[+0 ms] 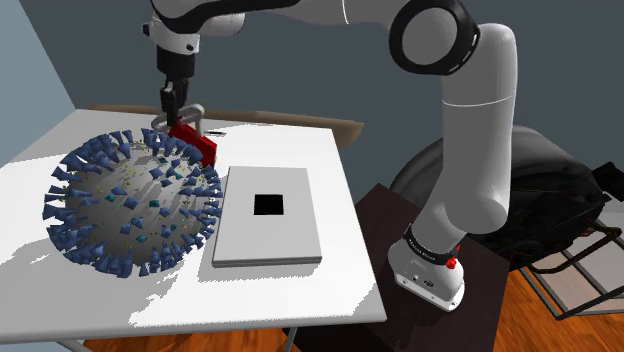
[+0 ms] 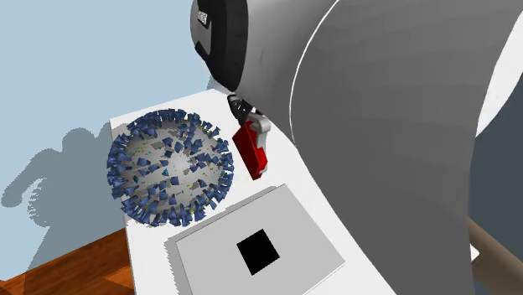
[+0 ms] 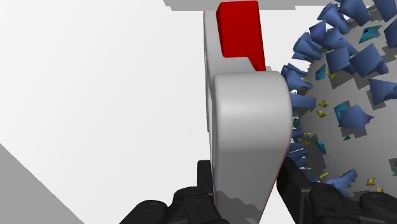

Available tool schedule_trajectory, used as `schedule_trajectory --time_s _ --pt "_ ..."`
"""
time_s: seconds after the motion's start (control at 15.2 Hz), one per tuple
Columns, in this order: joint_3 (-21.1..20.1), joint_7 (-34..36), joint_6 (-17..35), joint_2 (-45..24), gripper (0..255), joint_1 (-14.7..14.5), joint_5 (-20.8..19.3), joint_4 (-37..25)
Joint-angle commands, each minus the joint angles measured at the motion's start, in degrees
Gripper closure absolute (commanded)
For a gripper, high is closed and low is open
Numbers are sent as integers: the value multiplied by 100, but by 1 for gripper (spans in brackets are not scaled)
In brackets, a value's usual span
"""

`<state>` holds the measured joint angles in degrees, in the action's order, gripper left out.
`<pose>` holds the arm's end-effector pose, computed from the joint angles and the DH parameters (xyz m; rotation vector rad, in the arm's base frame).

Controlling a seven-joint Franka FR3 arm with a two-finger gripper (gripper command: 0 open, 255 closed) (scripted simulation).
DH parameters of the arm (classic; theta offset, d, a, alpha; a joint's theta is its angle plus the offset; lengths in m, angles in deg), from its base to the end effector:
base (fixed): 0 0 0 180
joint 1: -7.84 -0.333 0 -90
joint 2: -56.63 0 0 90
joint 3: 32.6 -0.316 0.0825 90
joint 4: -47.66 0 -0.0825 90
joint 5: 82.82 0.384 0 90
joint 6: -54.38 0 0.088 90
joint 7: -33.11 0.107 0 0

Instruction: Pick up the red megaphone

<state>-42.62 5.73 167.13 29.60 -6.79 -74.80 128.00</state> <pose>0.6465 0.2820 0.4481 -2.6771 -1.1915 -0.1545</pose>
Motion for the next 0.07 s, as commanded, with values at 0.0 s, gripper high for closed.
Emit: schedule_trajectory --time_s 0.0 --pt "0 5 -49 17 255 3 0 -35"
